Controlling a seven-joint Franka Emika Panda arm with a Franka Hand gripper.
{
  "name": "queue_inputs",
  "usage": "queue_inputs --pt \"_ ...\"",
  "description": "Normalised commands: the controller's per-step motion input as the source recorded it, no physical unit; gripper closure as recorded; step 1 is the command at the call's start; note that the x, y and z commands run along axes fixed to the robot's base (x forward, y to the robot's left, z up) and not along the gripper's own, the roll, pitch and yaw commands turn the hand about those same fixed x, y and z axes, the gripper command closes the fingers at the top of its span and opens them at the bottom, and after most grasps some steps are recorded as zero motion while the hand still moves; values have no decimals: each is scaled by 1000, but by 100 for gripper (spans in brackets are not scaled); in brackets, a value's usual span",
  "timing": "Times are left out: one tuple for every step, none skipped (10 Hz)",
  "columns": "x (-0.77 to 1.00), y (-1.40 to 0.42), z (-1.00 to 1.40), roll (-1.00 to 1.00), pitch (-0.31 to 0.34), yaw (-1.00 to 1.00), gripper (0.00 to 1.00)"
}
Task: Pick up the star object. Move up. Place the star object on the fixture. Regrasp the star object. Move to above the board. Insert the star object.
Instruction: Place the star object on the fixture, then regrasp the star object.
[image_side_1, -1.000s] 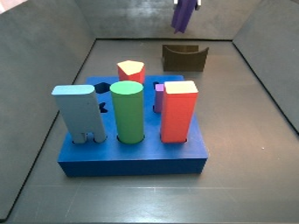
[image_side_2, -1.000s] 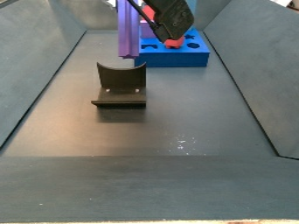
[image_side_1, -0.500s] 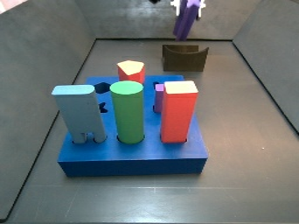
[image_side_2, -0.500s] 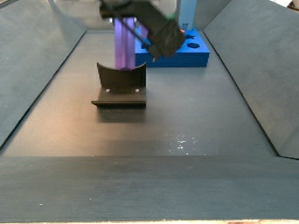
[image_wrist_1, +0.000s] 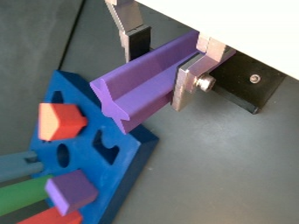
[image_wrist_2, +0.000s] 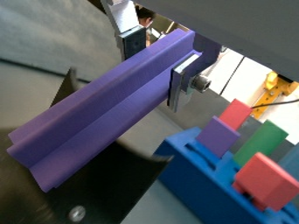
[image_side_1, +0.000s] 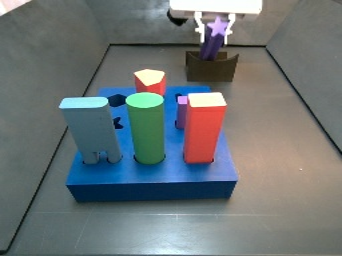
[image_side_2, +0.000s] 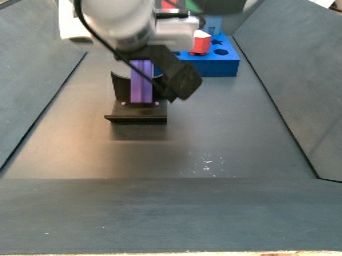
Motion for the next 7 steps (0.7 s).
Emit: queue_inputs --pt "76 29 -368 -87 -68 -42 100" --pt "63 13 -207 -83 -63 -24 100" --pt "0 0 0 0 0 0 0" --pt "0 0 1000 4 35 83 0" --pt "0 2 1000 11 36 79 0" --pt "-15 4 1000 20 53 65 0" --pt "-19 2 1000 35 76 43 0"
